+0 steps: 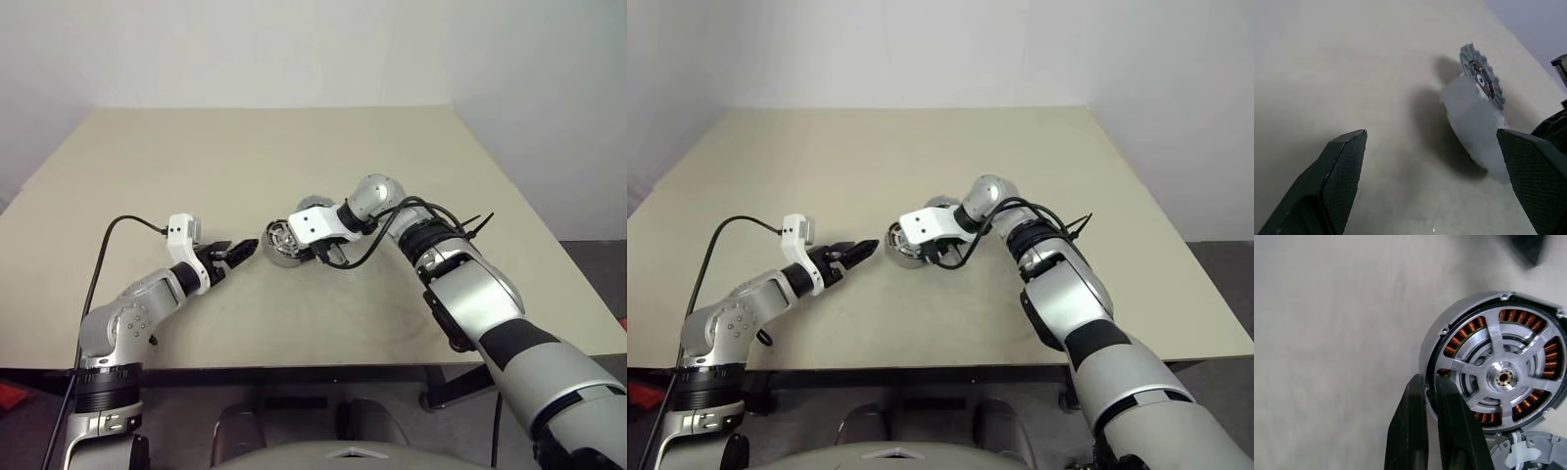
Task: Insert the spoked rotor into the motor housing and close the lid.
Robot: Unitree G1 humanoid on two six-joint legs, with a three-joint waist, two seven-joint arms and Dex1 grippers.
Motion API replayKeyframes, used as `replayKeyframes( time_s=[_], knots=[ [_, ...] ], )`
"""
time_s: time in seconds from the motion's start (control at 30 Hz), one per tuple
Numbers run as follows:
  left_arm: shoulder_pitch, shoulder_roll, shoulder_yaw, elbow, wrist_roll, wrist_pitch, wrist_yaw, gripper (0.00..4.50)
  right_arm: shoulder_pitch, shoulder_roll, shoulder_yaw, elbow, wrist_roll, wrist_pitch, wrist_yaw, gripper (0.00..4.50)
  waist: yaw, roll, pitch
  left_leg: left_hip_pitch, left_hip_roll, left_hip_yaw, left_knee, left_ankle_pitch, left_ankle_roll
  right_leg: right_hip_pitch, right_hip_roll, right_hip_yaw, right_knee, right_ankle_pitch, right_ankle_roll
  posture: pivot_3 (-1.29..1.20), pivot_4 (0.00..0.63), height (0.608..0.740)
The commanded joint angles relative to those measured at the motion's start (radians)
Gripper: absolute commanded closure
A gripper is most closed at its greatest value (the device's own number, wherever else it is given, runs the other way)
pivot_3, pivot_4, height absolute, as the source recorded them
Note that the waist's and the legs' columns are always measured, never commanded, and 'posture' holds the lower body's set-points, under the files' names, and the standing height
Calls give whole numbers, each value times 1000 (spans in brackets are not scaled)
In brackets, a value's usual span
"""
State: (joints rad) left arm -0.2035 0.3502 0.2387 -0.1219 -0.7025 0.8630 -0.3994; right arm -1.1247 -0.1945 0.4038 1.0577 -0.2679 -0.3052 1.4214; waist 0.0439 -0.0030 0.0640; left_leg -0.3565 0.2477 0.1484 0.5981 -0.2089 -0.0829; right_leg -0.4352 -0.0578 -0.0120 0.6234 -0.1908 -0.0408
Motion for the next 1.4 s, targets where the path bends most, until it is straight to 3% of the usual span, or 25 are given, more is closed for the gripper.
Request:
replayKeyframes(
  time_s=[0.03, 0.43, 0.77, 1.17, 1.4],
  knots=[
    [4, 2, 17, -38, -2, -19, 4, 0, -9, -11, -38, -111, 44, 116, -6, 4476, 1, 0, 0, 0, 0, 0, 0, 0, 0, 0, 0, 0, 0, 0, 0, 0, 0, 740],
    [46, 7, 40, -75, -10, -17, 22, 0, 94, -6, -9, -457, 60, 579, 0, 4476, 3, 0, 0, 1, 0, 0, 0, 1, -1, 0, 0, 0, 0, 0, 0, 0, 0, 740],
    [83, -2, 69, -114, -23, -13, 50, 0, 68, 107, 8, -539, 55, 1089, -163, 4476, 3, 0, 0, 5, 1, 0, -1, 3, -6, 3, 0, 0, 1, 0, 0, 0, 0, 740],
    [165, -11, 131, -186, -57, -14, 98, 0, 52, 150, 40, -465, 125, 1240, -237, 4476, 13, 0, 0, 8, 1, -1, -2, 4, -7, 6, 0, 0, 0, 0, 0, 0, 0, 740],
    [159, 2, 146, -172, -61, -16, 101, 0, 48, 129, 112, -508, 129, 1249, -236, 2261, 21, 0, 0, 9, 1, -1, -2, 4, -7, 7, 0, -1, 1, 0, 0, 0, 0, 740]
  ],
)
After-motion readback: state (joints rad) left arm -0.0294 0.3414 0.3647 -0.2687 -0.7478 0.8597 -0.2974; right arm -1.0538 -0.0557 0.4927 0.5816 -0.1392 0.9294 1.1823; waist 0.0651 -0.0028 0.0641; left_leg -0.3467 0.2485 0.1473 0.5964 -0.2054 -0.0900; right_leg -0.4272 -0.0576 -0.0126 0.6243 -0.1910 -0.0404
